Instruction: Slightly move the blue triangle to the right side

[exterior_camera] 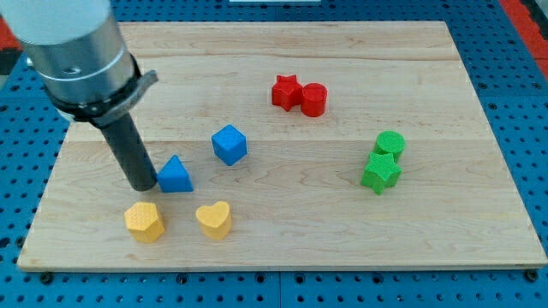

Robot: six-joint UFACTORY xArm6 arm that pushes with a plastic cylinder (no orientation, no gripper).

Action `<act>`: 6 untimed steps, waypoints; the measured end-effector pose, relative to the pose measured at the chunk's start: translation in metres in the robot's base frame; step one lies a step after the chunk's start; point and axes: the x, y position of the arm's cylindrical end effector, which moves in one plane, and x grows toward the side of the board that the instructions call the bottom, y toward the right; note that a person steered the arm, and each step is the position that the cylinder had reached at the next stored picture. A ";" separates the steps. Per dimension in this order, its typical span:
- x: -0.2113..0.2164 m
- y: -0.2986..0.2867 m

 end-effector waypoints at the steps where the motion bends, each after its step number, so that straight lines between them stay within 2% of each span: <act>1: 0.032 -0.019; 2: -0.018 -0.004; 3: -0.038 0.042; 4: -0.034 -0.007; 5: -0.018 -0.024; 6: -0.018 0.032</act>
